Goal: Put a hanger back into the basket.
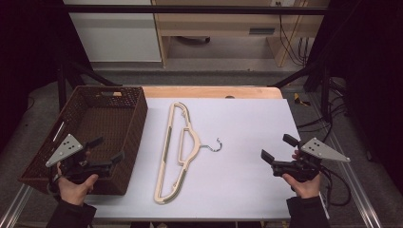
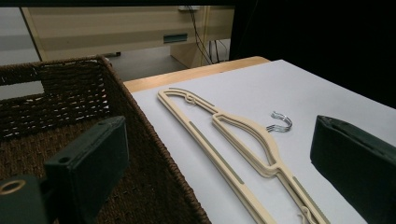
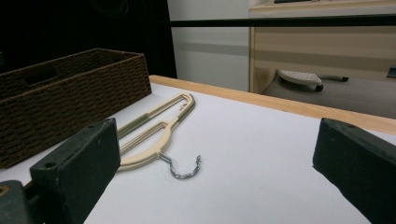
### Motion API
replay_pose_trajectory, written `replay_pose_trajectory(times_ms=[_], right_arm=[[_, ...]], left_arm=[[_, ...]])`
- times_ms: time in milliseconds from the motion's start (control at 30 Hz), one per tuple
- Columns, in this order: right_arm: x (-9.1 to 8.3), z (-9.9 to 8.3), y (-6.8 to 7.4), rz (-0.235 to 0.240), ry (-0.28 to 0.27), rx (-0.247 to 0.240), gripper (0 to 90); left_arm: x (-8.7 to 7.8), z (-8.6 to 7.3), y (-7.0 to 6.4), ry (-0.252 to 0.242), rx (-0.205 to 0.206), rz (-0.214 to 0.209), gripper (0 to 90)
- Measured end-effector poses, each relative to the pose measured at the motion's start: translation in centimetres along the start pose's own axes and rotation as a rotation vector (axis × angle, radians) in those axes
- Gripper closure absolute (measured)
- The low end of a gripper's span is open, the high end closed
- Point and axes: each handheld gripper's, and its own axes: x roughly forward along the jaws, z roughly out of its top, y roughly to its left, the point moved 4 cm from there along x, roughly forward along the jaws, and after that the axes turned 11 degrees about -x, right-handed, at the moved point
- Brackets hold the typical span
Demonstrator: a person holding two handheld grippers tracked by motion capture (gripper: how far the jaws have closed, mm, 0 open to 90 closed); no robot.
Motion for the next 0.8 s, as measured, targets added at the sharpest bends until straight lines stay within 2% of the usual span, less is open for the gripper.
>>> replay_pose_trajectory(times_ms=[300,433,567,800], right_arm=[[0.3,0.0,0.2,0.000,0.010,0.003,1.3],[0.6,0.2,0.6,0.006,0.021,-0.016,1.3],[0.8,0.2,0.9,0.019,0.020,-0.016,1.3],[1.0,0.1,1.1,0.022,0.029,-0.019,1.4]], left_arm=[[0.3,0.2,-0.5,0.010,0.005,0.008,4.5],[0.7,0.4,-1.1,0.022,0.013,0.005,4.9],[1.2,0.4,-2.1,0.025,0.020,-0.005,5.9],[2.7,-0.1,-4.5,0.079,0.045,-0.034,7.0]])
